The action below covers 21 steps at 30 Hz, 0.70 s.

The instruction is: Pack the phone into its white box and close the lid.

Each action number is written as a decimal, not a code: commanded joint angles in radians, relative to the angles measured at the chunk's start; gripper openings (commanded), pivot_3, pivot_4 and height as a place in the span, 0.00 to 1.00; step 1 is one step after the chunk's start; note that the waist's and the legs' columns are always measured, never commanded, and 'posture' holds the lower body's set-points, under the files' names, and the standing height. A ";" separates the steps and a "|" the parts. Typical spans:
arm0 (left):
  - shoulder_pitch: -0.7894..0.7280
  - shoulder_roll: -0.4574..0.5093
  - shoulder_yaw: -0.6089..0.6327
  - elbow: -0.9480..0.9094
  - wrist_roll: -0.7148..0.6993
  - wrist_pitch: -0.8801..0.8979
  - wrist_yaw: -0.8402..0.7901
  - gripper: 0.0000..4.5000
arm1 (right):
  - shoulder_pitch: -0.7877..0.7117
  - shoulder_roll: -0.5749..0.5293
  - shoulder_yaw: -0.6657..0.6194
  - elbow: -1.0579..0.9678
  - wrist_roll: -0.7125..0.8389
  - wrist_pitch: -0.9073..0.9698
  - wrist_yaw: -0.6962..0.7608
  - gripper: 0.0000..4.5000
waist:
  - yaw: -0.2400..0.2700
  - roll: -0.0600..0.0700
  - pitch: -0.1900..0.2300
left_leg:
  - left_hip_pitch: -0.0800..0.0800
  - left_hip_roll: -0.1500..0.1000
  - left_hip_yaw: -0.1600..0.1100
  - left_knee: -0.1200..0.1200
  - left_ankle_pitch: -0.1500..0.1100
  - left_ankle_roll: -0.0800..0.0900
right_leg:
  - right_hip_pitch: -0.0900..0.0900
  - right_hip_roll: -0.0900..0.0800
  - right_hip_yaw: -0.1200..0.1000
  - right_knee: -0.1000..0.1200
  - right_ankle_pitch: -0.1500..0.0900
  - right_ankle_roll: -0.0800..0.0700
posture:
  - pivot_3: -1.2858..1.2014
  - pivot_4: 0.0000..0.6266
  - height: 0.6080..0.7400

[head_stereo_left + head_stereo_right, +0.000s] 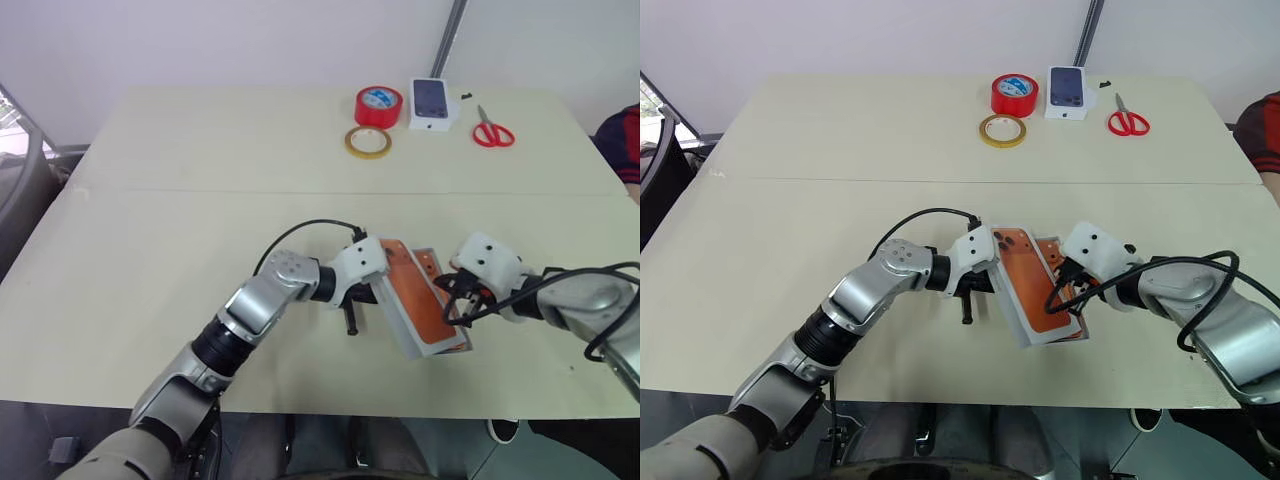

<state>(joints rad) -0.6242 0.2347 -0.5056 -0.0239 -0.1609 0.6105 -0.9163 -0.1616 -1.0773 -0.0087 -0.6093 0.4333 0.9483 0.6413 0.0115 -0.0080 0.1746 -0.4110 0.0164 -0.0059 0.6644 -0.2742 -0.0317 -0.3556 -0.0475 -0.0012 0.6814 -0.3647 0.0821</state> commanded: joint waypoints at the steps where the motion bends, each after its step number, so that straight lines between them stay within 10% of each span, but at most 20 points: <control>1: -0.011 0.017 0.022 -0.018 -0.002 0.002 -0.006 0.00 | 0.003 0.002 -0.043 -0.012 -0.021 0.002 -0.010 0.00 | 0.000 0.000 0.000 | 0.000 0.000 0.000 0.000 0.000 0.000 | 0.000 0.000 0.000 0.000 0.000 0.000 | 0.52 0.24 1.00; 21: 0.060 0.197 0.079 -0.144 -0.084 0.111 -0.086 0.00 | -0.024 0.023 -0.021 0.028 -0.063 -0.018 0.008 0.00 | -0.001 0.000 0.000 | 0.000 0.000 0.000 0.000 0.000 0.000 | 0.000 0.000 0.000 0.000 0.000 0.000 | 0.52 0.24 1.00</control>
<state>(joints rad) -0.5618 0.4306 -0.4435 -0.1209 -0.2243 0.7183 -0.9863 -0.1708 -1.0575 -0.0153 -0.5752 0.3774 0.9471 0.6454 0.0108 -0.0078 0.1745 -0.4110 0.0164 -0.0059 0.6646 -0.2741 -0.0319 -0.3556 -0.0477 -0.0012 0.6817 -0.3647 0.0821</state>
